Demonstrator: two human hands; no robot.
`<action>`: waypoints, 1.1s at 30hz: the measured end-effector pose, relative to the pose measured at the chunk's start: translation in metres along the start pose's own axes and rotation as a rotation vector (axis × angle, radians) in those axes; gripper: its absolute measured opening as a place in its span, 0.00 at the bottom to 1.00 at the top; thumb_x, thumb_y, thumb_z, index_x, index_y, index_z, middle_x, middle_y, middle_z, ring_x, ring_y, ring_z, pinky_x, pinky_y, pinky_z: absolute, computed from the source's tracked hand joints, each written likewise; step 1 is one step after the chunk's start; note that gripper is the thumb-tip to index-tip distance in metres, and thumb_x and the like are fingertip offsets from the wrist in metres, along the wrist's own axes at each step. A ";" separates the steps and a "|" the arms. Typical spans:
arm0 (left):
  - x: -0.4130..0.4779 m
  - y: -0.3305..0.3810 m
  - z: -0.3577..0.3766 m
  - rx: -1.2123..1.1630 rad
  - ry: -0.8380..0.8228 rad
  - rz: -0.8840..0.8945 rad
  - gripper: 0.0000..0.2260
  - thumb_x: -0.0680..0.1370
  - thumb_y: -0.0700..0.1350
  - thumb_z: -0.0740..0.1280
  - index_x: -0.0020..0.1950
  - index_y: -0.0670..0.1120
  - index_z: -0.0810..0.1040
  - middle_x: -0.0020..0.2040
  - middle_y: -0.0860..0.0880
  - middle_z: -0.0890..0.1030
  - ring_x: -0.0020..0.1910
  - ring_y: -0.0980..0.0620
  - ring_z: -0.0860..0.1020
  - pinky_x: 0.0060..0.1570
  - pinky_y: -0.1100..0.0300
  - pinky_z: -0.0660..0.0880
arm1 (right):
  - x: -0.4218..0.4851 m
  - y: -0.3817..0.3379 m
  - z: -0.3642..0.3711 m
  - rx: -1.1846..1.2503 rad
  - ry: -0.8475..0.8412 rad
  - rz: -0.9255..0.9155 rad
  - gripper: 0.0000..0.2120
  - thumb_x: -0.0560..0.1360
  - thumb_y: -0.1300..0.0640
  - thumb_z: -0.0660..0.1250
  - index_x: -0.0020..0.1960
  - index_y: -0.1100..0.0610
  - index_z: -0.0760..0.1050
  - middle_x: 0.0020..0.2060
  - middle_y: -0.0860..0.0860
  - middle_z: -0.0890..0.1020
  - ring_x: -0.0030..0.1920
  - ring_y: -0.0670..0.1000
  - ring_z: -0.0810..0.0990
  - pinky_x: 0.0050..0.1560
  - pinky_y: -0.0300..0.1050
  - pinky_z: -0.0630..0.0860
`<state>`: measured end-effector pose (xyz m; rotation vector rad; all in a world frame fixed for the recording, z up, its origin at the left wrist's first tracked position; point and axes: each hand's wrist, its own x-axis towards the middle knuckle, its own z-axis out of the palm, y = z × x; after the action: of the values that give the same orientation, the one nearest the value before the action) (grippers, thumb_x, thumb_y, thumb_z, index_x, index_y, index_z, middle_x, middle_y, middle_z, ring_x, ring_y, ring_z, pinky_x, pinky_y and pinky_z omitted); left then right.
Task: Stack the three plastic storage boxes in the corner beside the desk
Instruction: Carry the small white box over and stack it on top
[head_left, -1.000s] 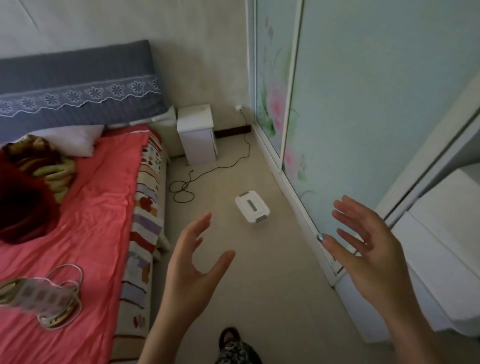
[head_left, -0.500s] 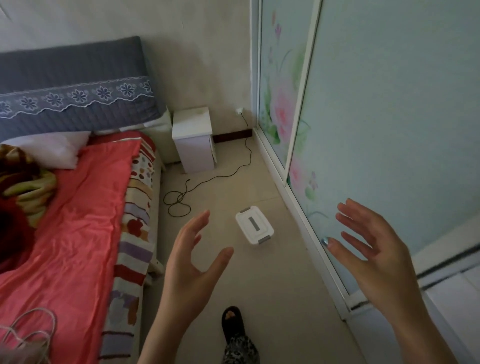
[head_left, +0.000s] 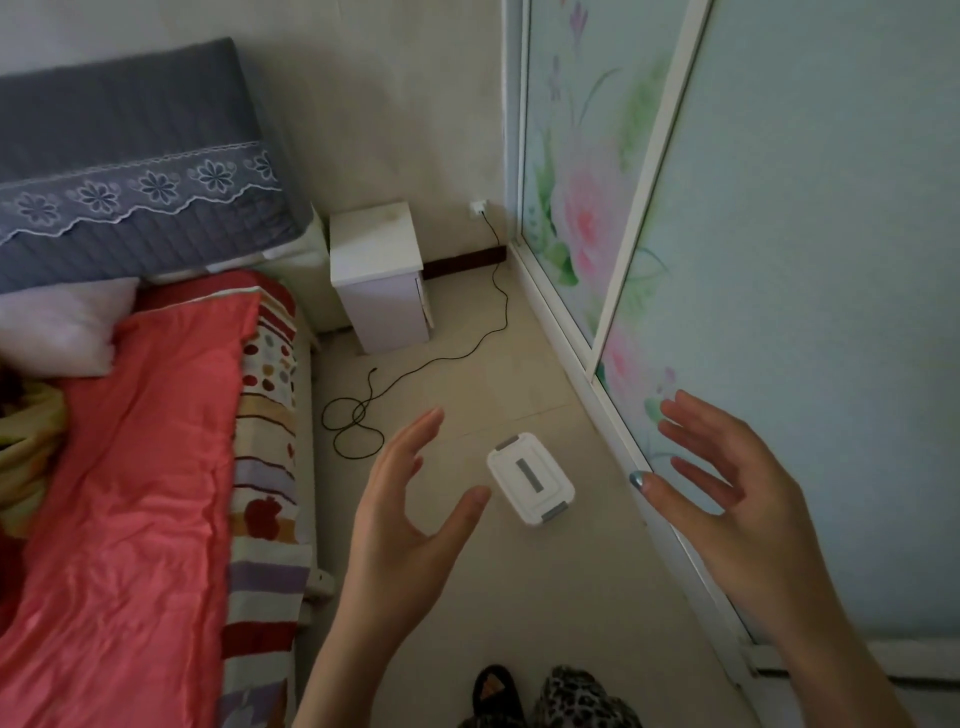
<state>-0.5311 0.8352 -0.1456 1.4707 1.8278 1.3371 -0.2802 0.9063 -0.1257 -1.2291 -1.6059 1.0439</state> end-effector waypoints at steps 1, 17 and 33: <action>0.012 -0.004 0.000 0.005 -0.002 -0.001 0.30 0.73 0.48 0.75 0.73 0.56 0.70 0.70 0.62 0.73 0.70 0.60 0.72 0.66 0.60 0.71 | 0.011 0.001 0.003 -0.004 0.003 0.002 0.32 0.68 0.64 0.76 0.69 0.49 0.72 0.63 0.39 0.79 0.63 0.39 0.77 0.60 0.34 0.74; 0.225 -0.058 0.046 0.052 -0.081 -0.006 0.30 0.73 0.46 0.75 0.71 0.60 0.69 0.69 0.62 0.74 0.70 0.62 0.72 0.67 0.65 0.70 | 0.218 0.065 0.045 0.026 0.104 0.091 0.31 0.69 0.60 0.77 0.66 0.42 0.71 0.60 0.34 0.78 0.63 0.37 0.76 0.62 0.33 0.73; 0.364 -0.116 0.158 0.096 -0.412 -0.061 0.29 0.72 0.57 0.71 0.71 0.65 0.67 0.69 0.71 0.70 0.70 0.68 0.68 0.65 0.70 0.66 | 0.315 0.161 0.044 0.059 0.281 0.395 0.29 0.68 0.58 0.78 0.61 0.37 0.71 0.60 0.36 0.79 0.61 0.36 0.76 0.59 0.31 0.74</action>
<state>-0.5843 1.2353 -0.2338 1.5856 1.6667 0.8477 -0.3296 1.2368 -0.2507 -1.6144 -1.1361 1.0897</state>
